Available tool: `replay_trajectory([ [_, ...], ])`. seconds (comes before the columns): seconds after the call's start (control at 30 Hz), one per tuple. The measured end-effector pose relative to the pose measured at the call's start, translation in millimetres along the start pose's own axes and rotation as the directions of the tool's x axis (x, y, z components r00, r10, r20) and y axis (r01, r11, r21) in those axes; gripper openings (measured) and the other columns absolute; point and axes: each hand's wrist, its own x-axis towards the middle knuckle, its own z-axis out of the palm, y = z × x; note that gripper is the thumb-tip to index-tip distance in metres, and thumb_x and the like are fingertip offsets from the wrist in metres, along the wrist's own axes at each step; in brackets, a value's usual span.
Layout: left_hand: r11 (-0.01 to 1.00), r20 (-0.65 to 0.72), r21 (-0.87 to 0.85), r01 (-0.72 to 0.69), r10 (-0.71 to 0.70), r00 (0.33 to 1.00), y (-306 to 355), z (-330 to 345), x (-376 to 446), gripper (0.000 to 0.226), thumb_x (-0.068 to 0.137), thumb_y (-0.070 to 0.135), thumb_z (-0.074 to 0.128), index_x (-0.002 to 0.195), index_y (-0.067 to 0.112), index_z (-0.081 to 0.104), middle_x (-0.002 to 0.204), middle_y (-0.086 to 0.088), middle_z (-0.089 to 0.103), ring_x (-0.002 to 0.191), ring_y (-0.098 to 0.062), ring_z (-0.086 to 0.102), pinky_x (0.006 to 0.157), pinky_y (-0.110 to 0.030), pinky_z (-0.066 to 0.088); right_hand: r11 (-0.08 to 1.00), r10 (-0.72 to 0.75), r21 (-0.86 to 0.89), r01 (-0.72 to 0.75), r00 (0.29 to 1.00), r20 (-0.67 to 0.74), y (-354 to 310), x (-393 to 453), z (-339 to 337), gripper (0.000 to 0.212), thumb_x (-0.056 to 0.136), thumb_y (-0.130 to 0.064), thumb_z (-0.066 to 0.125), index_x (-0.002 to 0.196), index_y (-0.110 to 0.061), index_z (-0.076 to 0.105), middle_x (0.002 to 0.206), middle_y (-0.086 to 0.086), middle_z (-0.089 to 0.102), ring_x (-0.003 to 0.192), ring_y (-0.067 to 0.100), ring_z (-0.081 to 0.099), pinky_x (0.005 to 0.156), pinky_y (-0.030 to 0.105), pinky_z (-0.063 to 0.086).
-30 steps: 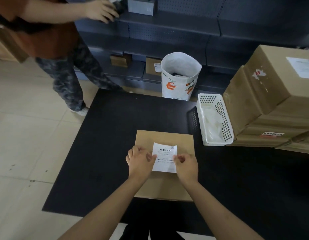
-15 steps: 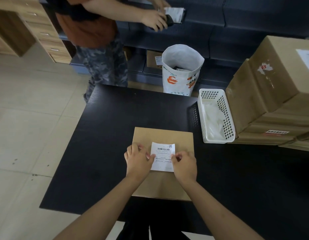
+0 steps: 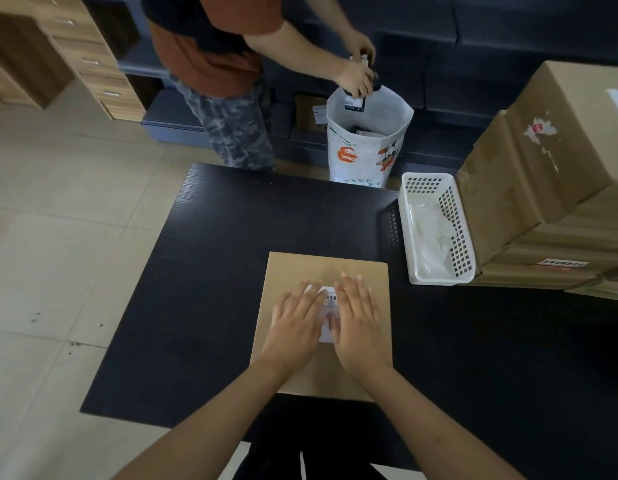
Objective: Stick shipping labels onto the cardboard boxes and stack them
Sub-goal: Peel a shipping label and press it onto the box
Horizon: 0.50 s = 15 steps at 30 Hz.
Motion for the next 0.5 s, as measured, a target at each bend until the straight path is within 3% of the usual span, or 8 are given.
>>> replay_trajectory([
  [0.1, 1.0, 0.149, 0.012, 0.015, -0.016, 0.989, -9, 17, -9, 0.051, 0.104, 0.035, 0.015, 0.146, 0.014, 0.035, 0.153, -0.002, 0.035, 0.145, -0.019, 0.017, 0.114, -0.043, 0.017, 0.997, -0.011, -0.069, 0.021, 0.989, 0.146, 12, -6, 13, 0.064, 0.099, -0.048, 0.023, 0.152, -0.012, 0.024, 0.16, 0.005, 0.019, 0.149, 0.022, 0.006, 0.118, 0.04, 0.001],
  [0.17, 0.999, 0.2, 0.032, 0.032, -0.038, 0.979, -13, 24, -12, 0.055, 0.104, 0.04, 0.007, 0.15, 0.015, 0.025, 0.157, -0.001, 0.026, 0.146, -0.018, 0.011, 0.114, -0.043, 0.012, 0.995, -0.004, -0.094, 0.021, 0.985, 0.175, 19, -10, 19, 0.067, 0.099, -0.052, 0.017, 0.154, -0.013, 0.017, 0.162, 0.003, 0.009, 0.149, 0.018, -0.003, 0.118, 0.04, -0.003],
  [0.33, 0.998, 0.193, 0.065, 0.027, -0.039, 0.98, -11, 29, -13, 0.057, 0.104, 0.039, 0.005, 0.152, 0.013, 0.017, 0.16, -0.003, 0.014, 0.148, -0.019, 0.008, 0.114, -0.046, 0.011, 0.995, 0.011, -0.103, 0.008, 0.983, 0.183, 15, -10, 17, 0.067, 0.099, -0.049, 0.021, 0.153, -0.012, 0.016, 0.162, 0.005, 0.009, 0.149, 0.019, 0.0, 0.118, 0.041, -0.001],
  [0.5, 0.999, 0.149, 0.047, 0.027, -0.034, 0.988, -11, 28, -13, 0.056, 0.104, 0.038, 0.006, 0.152, 0.012, 0.019, 0.16, -0.004, 0.017, 0.147, -0.02, 0.011, 0.114, -0.044, 0.011, 0.993, 0.031, -0.118, -0.007, 0.979, 0.203, 16, -9, 16, 0.068, 0.099, -0.051, 0.013, 0.152, -0.01, 0.021, 0.161, 0.007, 0.014, 0.148, 0.02, 0.001, 0.117, 0.042, -0.001],
])
